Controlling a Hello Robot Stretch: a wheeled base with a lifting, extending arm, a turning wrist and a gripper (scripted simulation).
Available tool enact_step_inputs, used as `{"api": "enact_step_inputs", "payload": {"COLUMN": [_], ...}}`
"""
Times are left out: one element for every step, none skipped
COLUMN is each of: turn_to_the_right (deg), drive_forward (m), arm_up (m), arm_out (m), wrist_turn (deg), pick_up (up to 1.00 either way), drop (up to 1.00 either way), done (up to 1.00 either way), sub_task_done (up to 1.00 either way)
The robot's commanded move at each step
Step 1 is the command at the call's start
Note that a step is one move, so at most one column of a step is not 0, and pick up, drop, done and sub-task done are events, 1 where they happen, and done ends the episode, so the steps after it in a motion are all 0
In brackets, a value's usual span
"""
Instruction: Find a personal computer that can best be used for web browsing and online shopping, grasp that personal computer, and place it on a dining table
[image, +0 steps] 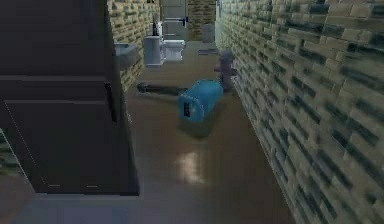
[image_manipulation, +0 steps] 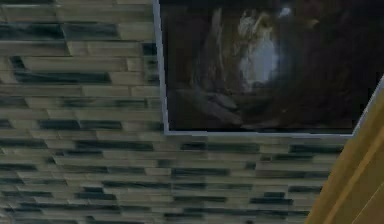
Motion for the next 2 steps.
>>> {"api": "enact_step_inputs", "payload": {"turn_to_the_right": [0.0, 0.0], "drive_forward": [1.0, 1.0], "arm_up": [0.0, 0.0], "arm_out": [0.0, 0.0], "wrist_turn": [0.0, 0.0], "pick_up": [0.0, 0.0], "drop": [0.0, 0.0], "done": [0.0, 0.0], "sub_task_done": [0.0, 0.0]}}
